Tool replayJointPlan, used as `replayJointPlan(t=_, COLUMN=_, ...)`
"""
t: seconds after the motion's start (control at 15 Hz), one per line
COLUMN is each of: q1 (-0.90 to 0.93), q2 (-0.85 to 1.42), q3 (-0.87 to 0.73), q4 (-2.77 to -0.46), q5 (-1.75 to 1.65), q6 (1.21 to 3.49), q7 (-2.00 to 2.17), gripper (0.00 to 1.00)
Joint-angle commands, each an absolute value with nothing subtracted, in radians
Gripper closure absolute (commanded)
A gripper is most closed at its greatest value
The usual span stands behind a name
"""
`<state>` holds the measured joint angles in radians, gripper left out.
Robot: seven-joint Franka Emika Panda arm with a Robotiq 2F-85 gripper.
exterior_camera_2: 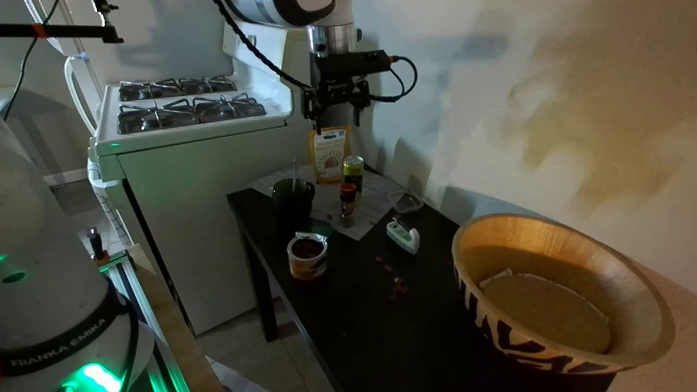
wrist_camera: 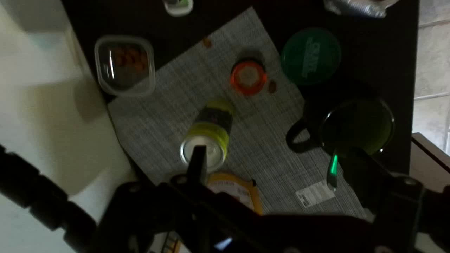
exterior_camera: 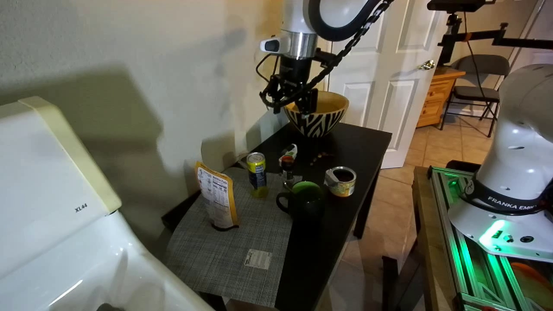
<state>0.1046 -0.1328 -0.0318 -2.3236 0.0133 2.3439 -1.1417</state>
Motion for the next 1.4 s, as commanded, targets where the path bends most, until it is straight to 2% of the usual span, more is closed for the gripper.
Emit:
replayJointPlan(t=0.0, q1=0.168, q2=-0.026, q3=0.026, q4=-2.275, q5=0.163, q6=2.453, q7=-1.289, gripper=0.0)
replayJointPlan(t=0.2, q1=0.173, q2=0.031, q3=0.065, q4=-2.246, q5=0.306, q6=2.467, q7=-1.507, gripper=0.0)
replayJointPlan(t=0.4, q1=0.143, q2=0.077, q3=0.094, q4=-2.174, q5=0.412, q6=2.387, q7=-1.718, gripper=0.0)
replayJointPlan(t=0.8, q1=0.076, q2=0.084, q3=0.088, q4=-2.099, q5=0.464, q6=2.103, q7=-2.061, gripper=0.0)
replayJointPlan(t=0.87, q1=0.087, q2=0.071, q3=0.094, q4=-2.14, q5=0.466, q6=2.186, q7=-1.98, gripper=0.0)
replayJointPlan(t=1.33, q1=0.073, q2=0.075, q3=0.091, q4=-2.112, q5=0.466, q6=2.126, q7=-2.043, gripper=0.0)
